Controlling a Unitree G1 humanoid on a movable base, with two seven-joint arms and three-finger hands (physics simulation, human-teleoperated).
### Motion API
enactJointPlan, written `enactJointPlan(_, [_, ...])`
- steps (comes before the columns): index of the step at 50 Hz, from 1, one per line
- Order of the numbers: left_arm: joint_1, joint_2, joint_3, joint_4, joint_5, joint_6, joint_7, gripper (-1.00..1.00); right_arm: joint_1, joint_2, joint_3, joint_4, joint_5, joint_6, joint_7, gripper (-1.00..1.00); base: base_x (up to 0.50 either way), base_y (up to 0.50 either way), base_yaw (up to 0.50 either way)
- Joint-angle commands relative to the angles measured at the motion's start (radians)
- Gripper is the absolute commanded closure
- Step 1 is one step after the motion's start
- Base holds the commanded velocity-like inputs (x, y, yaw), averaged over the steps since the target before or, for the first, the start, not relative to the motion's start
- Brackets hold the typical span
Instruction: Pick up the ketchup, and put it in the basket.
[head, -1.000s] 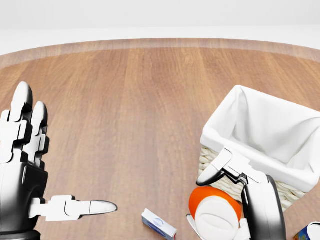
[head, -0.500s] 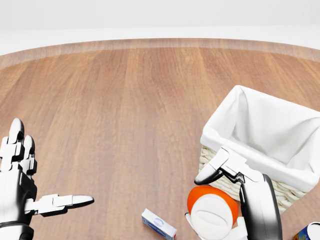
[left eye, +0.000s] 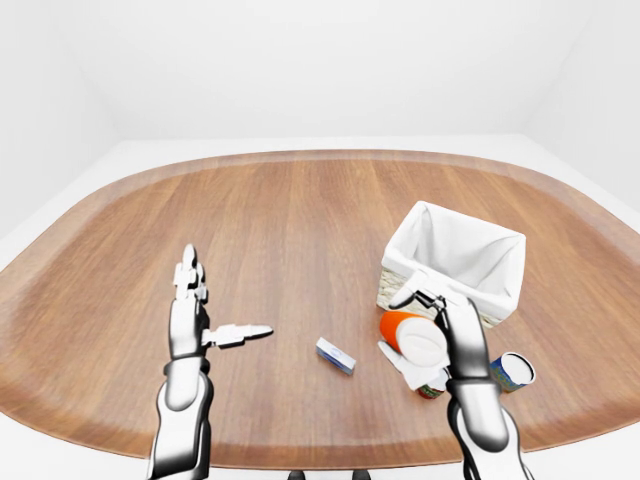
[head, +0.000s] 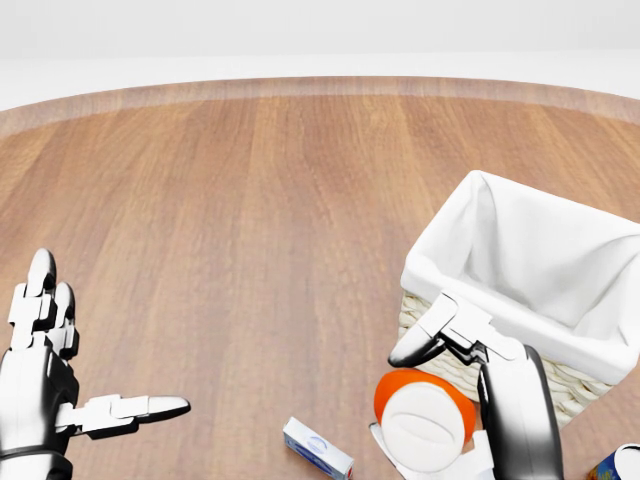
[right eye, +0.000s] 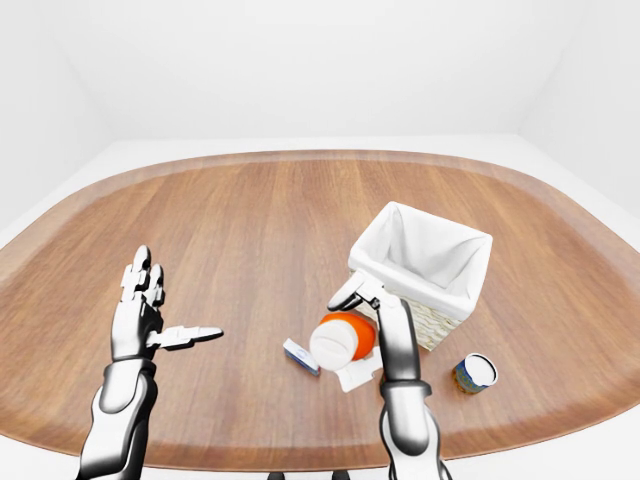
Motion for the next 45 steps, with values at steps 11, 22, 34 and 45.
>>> enactJointPlan(11, [0.005, -0.001, 0.003, -0.009, -0.004, 0.0, -0.006, -1.0, -0.033, 0.003, -0.034, -0.071, -0.032, 0.093, 0.025, 1.0, 0.0, 0.0, 0.0])
enactJointPlan(22, [0.0, 0.001, 0.003, -0.002, -0.002, 0.002, -0.004, -1.0, -0.096, 0.006, -0.083, -0.172, -0.157, 0.093, 0.129, 1.0, 0.0, 0.0, 0.0])
enactJointPlan(34, [-0.002, 0.004, 0.007, -0.001, -0.004, 0.003, -0.005, -1.0, -0.185, -0.004, -0.14, -0.149, -0.284, 0.093, 0.223, 1.0, 0.0, 0.0, 0.0])
enactJointPlan(45, [-0.003, 0.004, 0.009, 0.001, -0.005, 0.001, -0.007, -1.0, -0.272, -0.017, -0.167, -0.228, -0.453, 0.093, 0.359, 1.0, 0.0, 0.0, 0.0])
